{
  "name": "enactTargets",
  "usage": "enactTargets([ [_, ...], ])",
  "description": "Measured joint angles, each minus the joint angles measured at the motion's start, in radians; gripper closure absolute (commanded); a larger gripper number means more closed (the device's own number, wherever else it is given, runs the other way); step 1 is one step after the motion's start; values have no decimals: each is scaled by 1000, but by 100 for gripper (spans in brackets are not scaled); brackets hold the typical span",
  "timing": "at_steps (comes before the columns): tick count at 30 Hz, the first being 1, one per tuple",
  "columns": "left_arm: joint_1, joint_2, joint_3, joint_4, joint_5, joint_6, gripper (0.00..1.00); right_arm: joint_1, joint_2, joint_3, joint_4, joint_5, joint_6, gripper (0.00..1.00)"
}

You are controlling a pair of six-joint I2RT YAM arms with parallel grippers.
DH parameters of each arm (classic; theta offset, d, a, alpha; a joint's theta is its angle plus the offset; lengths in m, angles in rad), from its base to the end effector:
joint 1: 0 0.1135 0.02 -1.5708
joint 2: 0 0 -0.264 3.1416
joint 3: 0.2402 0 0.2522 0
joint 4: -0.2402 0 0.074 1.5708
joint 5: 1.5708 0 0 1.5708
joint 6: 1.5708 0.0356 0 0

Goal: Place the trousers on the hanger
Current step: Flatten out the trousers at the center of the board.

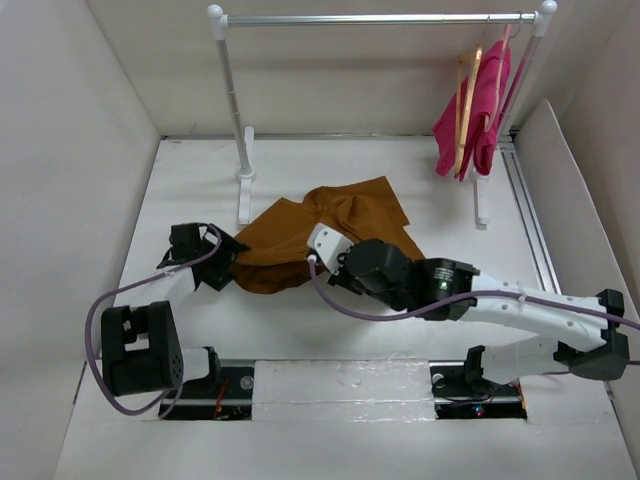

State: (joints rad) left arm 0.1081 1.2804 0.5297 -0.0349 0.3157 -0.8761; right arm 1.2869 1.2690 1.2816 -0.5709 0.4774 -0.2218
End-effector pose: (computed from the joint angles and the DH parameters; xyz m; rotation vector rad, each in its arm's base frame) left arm 0.2405 0.0150 0.1669 -1.0057 2.2146 -0.7347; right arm 0.0928 0.2597 0.3727 -1.1996 1.6795 0.1470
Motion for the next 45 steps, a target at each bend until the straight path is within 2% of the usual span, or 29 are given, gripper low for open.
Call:
enactTargets([
  [1, -9, 11, 0, 21, 1, -10, 21, 0, -11, 23, -23, 6, -3, 100],
  [2, -19, 26, 0, 47, 3, -17, 58, 0, -23, 50, -43, 14, -8, 100],
  [3, -26, 43, 0, 72, 7, -28, 89, 0, -34, 80, -61, 20, -19, 100],
  [4, -34, 65, 1, 92, 11, -32, 100, -1, -40, 117, -85, 23, -28, 100],
  [7, -58, 94, 30, 53, 56, -41, 100, -1, -36, 253, -142, 20, -71, 100],
  [10, -68, 0, 185, -87, 10, -34, 100, 14, 21, 452, -294, 24, -124, 100],
  [12, -61, -96, 344, -156, -60, -13, 100, 39, 89, 683, -380, 32, -164, 100],
  [16, -19, -204, 809, -256, -174, 41, 100, 100, 202, 1198, -454, -25, -213, 100],
  [18, -17, -226, 1015, -271, -227, 69, 100, 108, 199, 1328, -440, -89, -219, 100],
  [20, -17, -232, 1160, -283, -262, 94, 100, 109, 141, 1318, -400, -134, -214, 100],
  [23, -17, -257, 1295, -288, -287, 131, 100, 114, 12, 1155, -327, -140, -204, 100],
  [25, -17, -262, 1309, -281, -291, 154, 100, 118, -63, 1009, -264, -89, -204, 100],
  [28, -28, -235, 1249, -294, -285, 190, 100, 92, -146, 758, -173, 45, -224, 100],
  [29, -35, -206, 1233, -317, -283, 205, 100, 64, -161, 674, -152, 82, -229, 100],
  [31, -47, -92, 1233, -360, -256, 254, 100, -73, -184, 477, -84, 103, -232, 100],
  [32, -53, -13, 1238, -369, -232, 276, 100, -150, -186, 385, -58, 87, -226, 100],
  [36, -122, 319, 1260, -376, -222, 365, 79, -520, -122, 73, 72, -69, -147, 100],
  [38, -174, 509, 1300, -410, -251, 417, 48, -682, -46, 0, 85, -114, -106, 100],
  [39, -196, 595, 1328, -430, -272, 441, 27, -749, 0, -6, 74, -111, -90, 100],
  [40, -215, 667, 1350, -443, -289, 463, 17, -808, 48, -2, 65, -99, -72, 100],
  [41, -233, 719, 1360, -459, -307, 475, 13, -852, 95, 16, 50, -82, -58, 94],
  [42, -249, 750, 1362, -480, -322, 486, 11, -888, 143, 47, 31, -61, -44, 64],
  [44, -271, 762, 1361, -517, -339, 499, 11, -919, 209, 112, 3, -29, -23, 26],
  [45, -282, 746, 1355, -521, -341, 503, 13, -919, 226, 142, 0, -15, -14, 10],
])
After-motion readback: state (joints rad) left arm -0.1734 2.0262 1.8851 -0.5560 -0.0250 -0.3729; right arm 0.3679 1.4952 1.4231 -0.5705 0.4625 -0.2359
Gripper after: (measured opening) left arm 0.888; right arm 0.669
